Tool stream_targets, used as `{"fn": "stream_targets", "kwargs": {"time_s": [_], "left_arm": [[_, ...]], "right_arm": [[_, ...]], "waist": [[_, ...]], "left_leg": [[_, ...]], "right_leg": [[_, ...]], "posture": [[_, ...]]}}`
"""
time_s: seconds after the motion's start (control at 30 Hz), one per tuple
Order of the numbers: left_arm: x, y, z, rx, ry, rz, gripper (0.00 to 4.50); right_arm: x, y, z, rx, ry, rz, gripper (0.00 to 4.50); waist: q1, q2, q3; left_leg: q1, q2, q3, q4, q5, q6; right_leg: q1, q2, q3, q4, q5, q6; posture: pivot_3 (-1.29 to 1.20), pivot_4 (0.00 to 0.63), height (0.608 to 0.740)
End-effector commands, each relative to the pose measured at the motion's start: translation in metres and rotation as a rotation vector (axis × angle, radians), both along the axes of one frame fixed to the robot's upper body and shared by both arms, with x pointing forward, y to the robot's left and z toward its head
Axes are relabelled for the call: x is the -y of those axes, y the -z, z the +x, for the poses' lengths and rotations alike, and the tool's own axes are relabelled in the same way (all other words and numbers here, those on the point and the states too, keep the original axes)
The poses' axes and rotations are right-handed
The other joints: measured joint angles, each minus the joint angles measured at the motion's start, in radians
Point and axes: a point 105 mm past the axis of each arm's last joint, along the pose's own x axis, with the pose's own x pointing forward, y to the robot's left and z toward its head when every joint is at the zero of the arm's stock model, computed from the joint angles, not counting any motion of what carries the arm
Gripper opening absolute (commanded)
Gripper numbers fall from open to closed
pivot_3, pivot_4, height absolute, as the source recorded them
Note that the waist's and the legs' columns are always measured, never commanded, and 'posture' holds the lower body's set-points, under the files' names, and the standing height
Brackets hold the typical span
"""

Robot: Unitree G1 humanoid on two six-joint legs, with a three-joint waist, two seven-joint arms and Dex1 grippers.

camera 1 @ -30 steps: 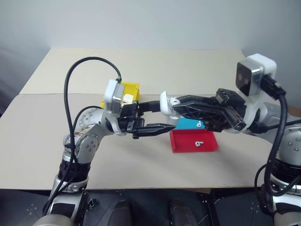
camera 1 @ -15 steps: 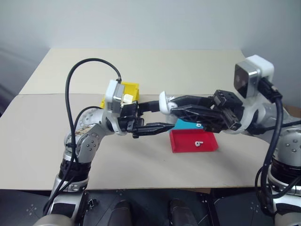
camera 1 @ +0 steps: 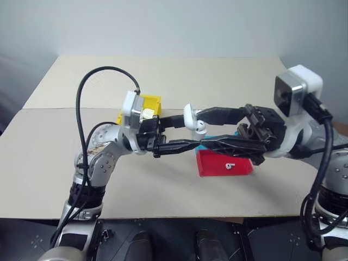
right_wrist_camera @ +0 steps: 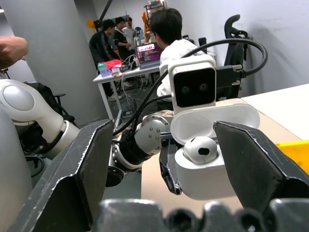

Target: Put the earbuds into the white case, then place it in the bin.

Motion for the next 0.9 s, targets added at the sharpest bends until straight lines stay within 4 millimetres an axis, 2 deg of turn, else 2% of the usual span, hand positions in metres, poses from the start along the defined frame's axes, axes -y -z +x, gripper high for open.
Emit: {"fn": "stream_targets", "kwargs": {"time_s": [0.03, 0.27, 0.3, 0.37, 0.67, 0.8, 0.9], "left_arm": [[0.001, -0.013, -0.006, 0.068, 0.023, -0.034, 2.70], [0.002, -0.010, 0.000, 0.057, 0.029, -0.032, 2.70], [0.002, -0.010, 0.000, 0.057, 0.029, -0.033, 2.70], [0.002, -0.010, 0.001, 0.056, 0.029, -0.032, 2.70], [0.008, 0.006, 0.004, 0.055, 0.038, 0.000, 2.70], [0.009, 0.015, 0.004, 0.058, 0.043, 0.020, 2.70], [0.010, 0.022, 0.002, 0.066, 0.054, 0.048, 2.70]], "right_arm": [[0.003, -0.001, -0.012, -0.002, -0.048, -0.013, 3.94], [0.005, -0.001, -0.012, -0.013, -0.045, -0.023, 3.94], [0.007, -0.001, -0.011, -0.015, -0.035, -0.025, 3.77], [0.011, -0.002, -0.008, -0.011, -0.013, -0.023, 3.35], [0.034, -0.013, 0.010, 0.062, 0.104, -0.051, 0.04], [0.036, -0.017, 0.019, 0.156, 0.141, -0.128, 0.04], [0.030, -0.019, 0.025, 0.242, 0.131, -0.228, 0.04]], "waist": [[0.000, 0.000, 0.000], [0.000, 0.000, 0.000], [0.000, 0.000, 0.000], [0.000, 0.000, 0.000], [0.001, 0.000, 0.000], [-0.001, 0.000, 0.000], [-0.002, 0.000, 0.000]], "left_leg": [[0.000, 0.000, 0.000, 0.000, 0.000, 0.000], [0.000, 0.000, 0.000, 0.000, 0.000, 0.000], [0.000, 0.000, 0.000, 0.000, 0.000, 0.000], [0.000, 0.000, 0.000, 0.000, 0.000, 0.000], [0.000, 0.000, 0.000, 0.000, 0.000, 0.000], [0.000, 0.000, 0.000, 0.000, 0.000, 0.000], [0.000, 0.000, 0.000, 0.000, 0.000, 0.000]], "right_leg": [[0.000, 0.000, 0.000, 0.000, 0.000, 0.000], [0.000, 0.000, 0.000, 0.000, 0.000, 0.000], [0.000, 0.000, 0.000, 0.000, 0.000, 0.000], [0.000, 0.000, 0.000, 0.000, 0.000, 0.000], [0.000, 0.000, 0.000, -0.001, 0.000, 0.000], [-0.001, 0.000, 0.000, -0.001, 0.000, 0.000], [0.000, 0.000, 0.000, -0.001, 0.000, 0.000]], "posture": [[0.00, 0.150, 0.740], [0.00, 0.150, 0.740], [0.00, 0.150, 0.740], [0.00, 0.150, 0.740], [0.00, 0.150, 0.740], [0.00, 0.150, 0.740], [0.00, 0.150, 0.740]]}}
